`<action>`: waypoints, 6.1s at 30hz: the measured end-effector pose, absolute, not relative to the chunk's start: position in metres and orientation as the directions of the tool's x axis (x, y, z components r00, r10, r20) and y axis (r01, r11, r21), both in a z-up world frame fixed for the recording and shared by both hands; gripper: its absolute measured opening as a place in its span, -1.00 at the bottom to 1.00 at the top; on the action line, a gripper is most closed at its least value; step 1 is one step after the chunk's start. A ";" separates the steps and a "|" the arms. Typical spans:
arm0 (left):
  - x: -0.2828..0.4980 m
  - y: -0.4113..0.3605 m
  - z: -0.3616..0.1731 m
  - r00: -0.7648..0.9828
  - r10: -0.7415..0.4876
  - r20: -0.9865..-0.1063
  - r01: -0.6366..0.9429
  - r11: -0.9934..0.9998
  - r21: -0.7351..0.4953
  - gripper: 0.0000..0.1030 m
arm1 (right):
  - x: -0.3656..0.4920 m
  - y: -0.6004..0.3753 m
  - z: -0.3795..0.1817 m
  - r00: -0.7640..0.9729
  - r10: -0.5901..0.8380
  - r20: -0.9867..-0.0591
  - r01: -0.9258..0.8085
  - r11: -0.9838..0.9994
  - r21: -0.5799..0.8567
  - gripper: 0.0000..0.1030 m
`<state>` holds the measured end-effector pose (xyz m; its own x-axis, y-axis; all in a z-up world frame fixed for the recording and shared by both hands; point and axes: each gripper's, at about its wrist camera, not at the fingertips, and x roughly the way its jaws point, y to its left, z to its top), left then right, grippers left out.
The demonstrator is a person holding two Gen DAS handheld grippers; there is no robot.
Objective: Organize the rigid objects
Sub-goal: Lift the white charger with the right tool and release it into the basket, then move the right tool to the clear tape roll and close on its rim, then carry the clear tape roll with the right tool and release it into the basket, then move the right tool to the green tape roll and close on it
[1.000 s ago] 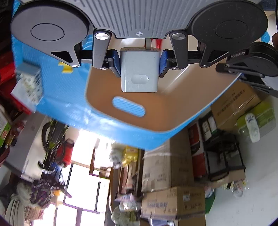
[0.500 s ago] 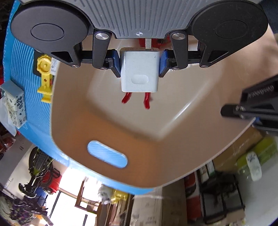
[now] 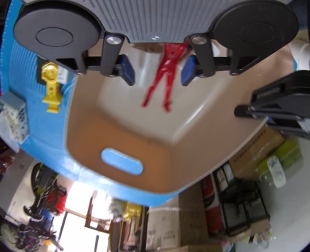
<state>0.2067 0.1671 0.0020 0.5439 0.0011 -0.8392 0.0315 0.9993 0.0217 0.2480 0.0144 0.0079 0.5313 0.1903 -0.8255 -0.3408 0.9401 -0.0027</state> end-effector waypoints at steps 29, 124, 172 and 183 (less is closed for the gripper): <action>0.207 0.166 0.002 0.543 0.000 -0.840 0.032 0.999 0.020 -0.84 | 0.227 -0.194 -0.017 0.570 -0.102 -0.816 0.119 0.992 -0.041 0.27; 0.207 0.167 0.001 0.538 0.003 -0.843 0.037 0.999 0.028 -0.84 | 0.252 0.027 0.000 0.575 0.167 -0.801 -0.329 0.944 -0.040 -0.69; 0.207 0.166 0.001 0.538 0.005 -0.843 0.035 0.999 0.028 -0.84 | 0.227 -0.146 0.017 0.711 -0.026 -0.703 0.009 1.000 -0.028 0.86; 0.207 0.166 0.001 0.538 0.005 -0.843 0.035 0.999 0.028 -0.84 | 0.225 -0.154 -0.038 0.654 -0.048 -0.755 -0.057 0.992 -0.113 0.84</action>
<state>0.2074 0.1656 0.0007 0.5383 0.0050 -0.8428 0.0349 0.9990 0.0282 0.2251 -0.1538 -0.0379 0.6542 -0.0484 -0.7548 -0.0569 0.9920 -0.1129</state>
